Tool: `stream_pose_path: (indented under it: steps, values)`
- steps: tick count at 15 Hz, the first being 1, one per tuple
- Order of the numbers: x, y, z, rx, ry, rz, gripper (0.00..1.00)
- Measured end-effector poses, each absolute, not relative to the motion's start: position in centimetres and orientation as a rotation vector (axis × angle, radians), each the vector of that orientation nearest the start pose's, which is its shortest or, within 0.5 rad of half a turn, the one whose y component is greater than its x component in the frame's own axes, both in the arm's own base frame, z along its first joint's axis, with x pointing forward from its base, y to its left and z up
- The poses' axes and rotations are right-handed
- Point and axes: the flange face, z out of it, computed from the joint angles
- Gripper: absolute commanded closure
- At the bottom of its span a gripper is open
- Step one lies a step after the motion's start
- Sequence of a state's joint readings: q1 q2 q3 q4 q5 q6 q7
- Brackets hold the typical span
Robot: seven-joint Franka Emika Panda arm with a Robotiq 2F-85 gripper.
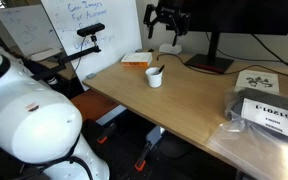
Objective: Place the marker on the desk
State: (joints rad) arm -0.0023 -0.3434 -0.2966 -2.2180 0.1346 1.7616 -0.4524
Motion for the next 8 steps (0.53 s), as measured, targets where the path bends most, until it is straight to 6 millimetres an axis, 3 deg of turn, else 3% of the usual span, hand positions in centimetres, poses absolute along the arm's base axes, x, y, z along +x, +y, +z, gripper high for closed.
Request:
stream_pose_path:
  steps: [5,8]
  values:
    - [42.5,-12.2,50.0,-2.889,-0.17,0.051,0.0]
    - [44.8,-8.6,48.6,-2.948,0.027,-0.007,0.0]
